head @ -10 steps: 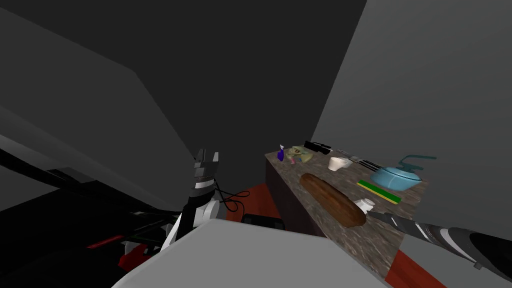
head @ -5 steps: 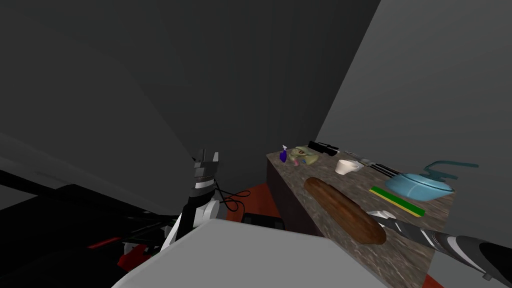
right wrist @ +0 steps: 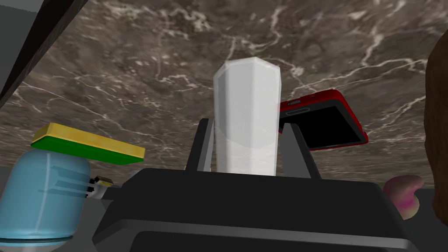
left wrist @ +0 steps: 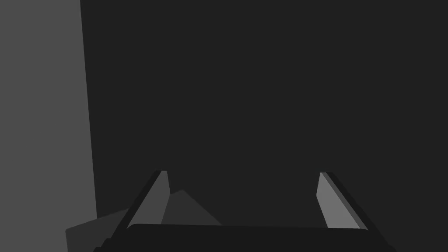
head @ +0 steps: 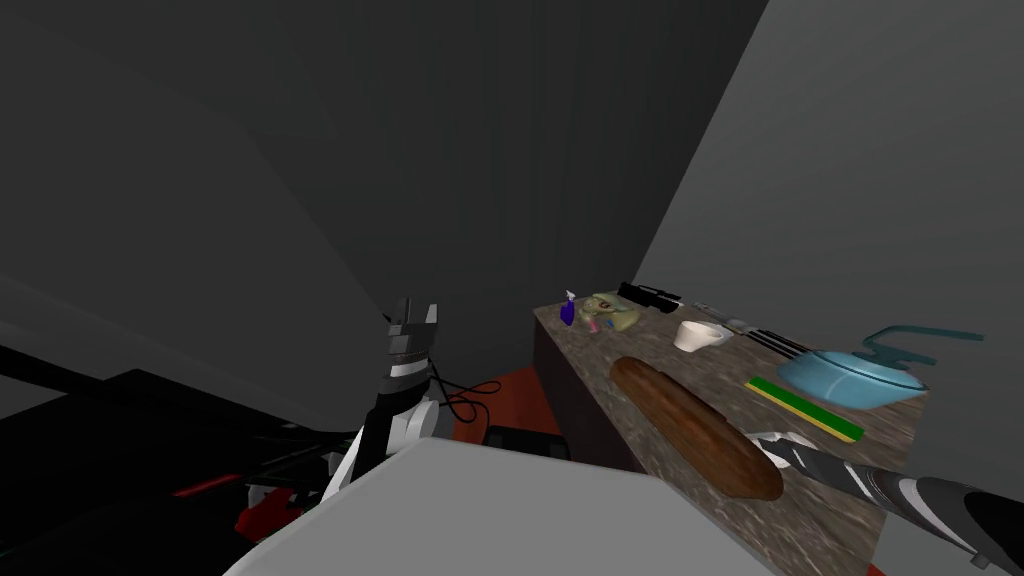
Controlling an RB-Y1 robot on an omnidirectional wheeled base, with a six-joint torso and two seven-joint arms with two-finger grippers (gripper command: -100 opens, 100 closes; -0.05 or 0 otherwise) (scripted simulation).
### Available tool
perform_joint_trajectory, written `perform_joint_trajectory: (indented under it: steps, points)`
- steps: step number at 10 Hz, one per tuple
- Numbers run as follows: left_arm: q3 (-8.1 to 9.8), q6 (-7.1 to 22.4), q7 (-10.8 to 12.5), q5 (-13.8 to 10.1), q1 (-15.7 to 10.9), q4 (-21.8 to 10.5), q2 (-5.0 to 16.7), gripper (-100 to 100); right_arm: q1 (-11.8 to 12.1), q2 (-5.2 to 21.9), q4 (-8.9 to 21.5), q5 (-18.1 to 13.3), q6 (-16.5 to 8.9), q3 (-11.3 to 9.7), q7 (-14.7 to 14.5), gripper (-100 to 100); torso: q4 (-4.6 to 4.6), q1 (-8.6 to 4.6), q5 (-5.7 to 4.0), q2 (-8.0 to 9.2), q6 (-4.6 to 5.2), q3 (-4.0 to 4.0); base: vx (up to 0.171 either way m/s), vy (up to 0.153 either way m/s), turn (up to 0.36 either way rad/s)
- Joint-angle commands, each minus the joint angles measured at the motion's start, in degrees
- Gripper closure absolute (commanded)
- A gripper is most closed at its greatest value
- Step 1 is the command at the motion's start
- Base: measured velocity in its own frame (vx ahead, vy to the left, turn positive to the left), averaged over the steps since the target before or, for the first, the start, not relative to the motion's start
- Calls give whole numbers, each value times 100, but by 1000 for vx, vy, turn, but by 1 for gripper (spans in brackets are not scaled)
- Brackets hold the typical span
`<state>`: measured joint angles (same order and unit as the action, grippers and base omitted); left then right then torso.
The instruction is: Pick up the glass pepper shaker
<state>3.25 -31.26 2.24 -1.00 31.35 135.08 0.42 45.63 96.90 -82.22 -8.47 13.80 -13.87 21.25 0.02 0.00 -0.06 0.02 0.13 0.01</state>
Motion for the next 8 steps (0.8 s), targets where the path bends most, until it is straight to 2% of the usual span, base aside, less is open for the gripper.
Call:
perform_joint_trajectory:
  steps: [1, 2, 3, 4, 6, 7, 8]
  points:
    - [0, 0, 0, 0, 0, 0, 0, 0, 0, 0, 0, 0, 0, 0, 0, 100, 0, 0, 0, 0, 0, 0, 0, 0, 0]
    - [0, 0, 0, 0, 0, 0, 0, 0, 0, -1, -1, 0, 1, 0, 1, 100, 0, 1, 1, 0, 0, 0, 0, 0, 0]
    - [0, 0, 0, 0, 0, 0, 0, 0, 0, -1, -1, 0, 2, 0, 1, 0, 0, 2, 2, 0, 0, 0, 0, 0, 0]
    - [0, 0, 0, 0, 0, 0, 0, 0, 134, 165, -84, 70, 1, 125, 48, 100, 0, 2, 2, 0, 0, 0, -20, 9, -84]
    - [0, 0, 0, 0, 0, 0, 0, 0, 176, 380, -157, 120, 19, 177, 143, 100, 3, 11, 6, 13, 6, 7, -39, 16, -88]
    - [0, 0, 0, 0, 0, 0, 0, 0, 143, 309, -159, 97, -14, 142, 109, 100, 3, 13, 7, 17, 6, 10, -19, 7, -14]
    - [0, 0, 0, 0, 0, 0, 0, 0, 138, 319, -158, 96, -11, 136, 124, 0, 3, 9, 5, 12, 5, 7, 0, 0, 0]
